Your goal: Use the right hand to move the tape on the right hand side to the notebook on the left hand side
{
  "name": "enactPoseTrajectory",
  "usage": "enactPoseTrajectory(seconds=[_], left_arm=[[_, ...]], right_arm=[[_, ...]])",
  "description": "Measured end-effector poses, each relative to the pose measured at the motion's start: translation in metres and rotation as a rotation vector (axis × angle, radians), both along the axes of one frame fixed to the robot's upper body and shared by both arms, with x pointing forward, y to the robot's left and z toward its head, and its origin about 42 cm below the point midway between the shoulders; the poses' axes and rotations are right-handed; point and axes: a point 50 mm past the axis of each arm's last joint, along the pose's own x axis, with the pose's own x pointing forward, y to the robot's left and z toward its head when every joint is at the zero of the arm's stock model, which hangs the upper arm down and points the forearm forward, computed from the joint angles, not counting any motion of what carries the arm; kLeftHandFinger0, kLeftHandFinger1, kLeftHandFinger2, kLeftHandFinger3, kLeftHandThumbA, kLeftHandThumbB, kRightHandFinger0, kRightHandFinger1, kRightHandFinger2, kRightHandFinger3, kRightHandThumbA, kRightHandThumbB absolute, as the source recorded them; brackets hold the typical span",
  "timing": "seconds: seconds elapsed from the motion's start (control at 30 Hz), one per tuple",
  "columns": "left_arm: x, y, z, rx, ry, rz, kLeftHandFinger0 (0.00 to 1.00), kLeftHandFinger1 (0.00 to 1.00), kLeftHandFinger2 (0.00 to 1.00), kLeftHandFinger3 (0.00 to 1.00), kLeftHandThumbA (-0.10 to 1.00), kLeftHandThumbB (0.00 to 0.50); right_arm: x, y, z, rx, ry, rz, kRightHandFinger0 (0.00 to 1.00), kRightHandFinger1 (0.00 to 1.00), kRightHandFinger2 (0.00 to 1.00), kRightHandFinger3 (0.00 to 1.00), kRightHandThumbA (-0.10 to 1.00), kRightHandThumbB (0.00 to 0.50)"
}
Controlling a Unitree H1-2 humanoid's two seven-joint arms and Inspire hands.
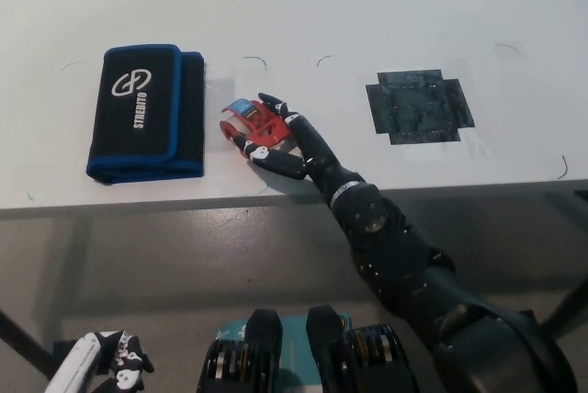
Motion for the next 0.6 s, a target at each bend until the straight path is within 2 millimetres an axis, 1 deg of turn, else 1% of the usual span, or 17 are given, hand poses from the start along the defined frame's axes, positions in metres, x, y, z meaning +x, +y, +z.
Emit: enactPoseTrajectory(seconds=[0.07,0.17,0.27,0.3,0.33,0.37,0.4,0.43,0.5,0.53,0.57,0.6], left_arm=[[0.000,0.000,0.000,0.000,0.000,0.000,0.29,0.22,0.25,0.41,0.32,0.024],[0.000,0.000,0.000,0.000,0.000,0.000,0.28,0.22,0.24,0.40,0.31,0.019],[0.000,0.000,0.000,0.000,0.000,0.000,0.29,0.22,0.24,0.40,0.30,0.016],[0.000,0.000,0.000,0.000,0.000,0.000,0.29,0.22,0.24,0.40,0.30,0.015],[0.000,0.000,0.000,0.000,0.000,0.000,0.29,0.22,0.25,0.40,0.30,0.016],[0.000,0.000,0.000,0.000,0.000,0.000,0.29,0.22,0.25,0.40,0.29,0.018],[0.000,0.000,0.000,0.000,0.001,0.000,0.29,0.22,0.25,0.40,0.29,0.018],[0.000,0.000,0.000,0.000,0.001,0.001,0.29,0.22,0.25,0.40,0.29,0.018],[-0.001,0.000,-0.001,0.000,0.003,0.001,0.29,0.22,0.25,0.41,0.29,0.020],[-0.001,0.000,-0.001,0.000,0.003,0.001,0.29,0.22,0.25,0.41,0.29,0.017],[-0.001,0.000,-0.001,0.000,0.004,0.001,0.29,0.22,0.25,0.41,0.29,0.016],[-0.001,0.000,-0.001,0.000,0.003,0.001,0.29,0.22,0.25,0.41,0.29,0.017]], right_arm=[[0.000,0.000,0.000,0.000,0.000,0.001,1.00,1.00,1.00,1.00,0.76,0.439],[0.000,0.000,0.000,-0.001,-0.001,0.003,1.00,1.00,1.00,1.00,0.75,0.406],[0.000,0.000,0.000,-0.003,-0.001,0.004,1.00,1.00,1.00,1.00,0.74,0.397],[0.000,0.000,0.000,-0.004,-0.002,0.004,1.00,1.00,1.00,1.00,0.74,0.407],[0.000,-0.001,0.000,-0.005,-0.003,0.004,1.00,1.00,1.00,1.00,0.75,0.432],[0.001,-0.003,0.000,-0.007,-0.003,0.003,1.00,1.00,1.00,1.00,0.73,0.439],[0.002,-0.005,0.001,-0.008,-0.003,0.003,1.00,1.00,1.00,1.00,0.73,0.439],[0.003,-0.008,0.001,-0.009,-0.002,0.002,1.00,1.00,1.00,1.00,0.74,0.419],[0.005,-0.014,0.001,-0.015,-0.004,0.001,1.00,1.00,1.00,1.00,0.75,0.411],[0.007,-0.017,0.002,-0.018,-0.007,0.000,1.00,1.00,1.00,1.00,0.74,0.420],[0.010,-0.023,0.005,-0.023,-0.019,-0.002,1.00,1.00,1.00,1.00,0.74,0.421],[0.014,-0.033,0.010,-0.029,-0.036,-0.008,1.00,1.00,1.00,1.00,0.71,0.398]])
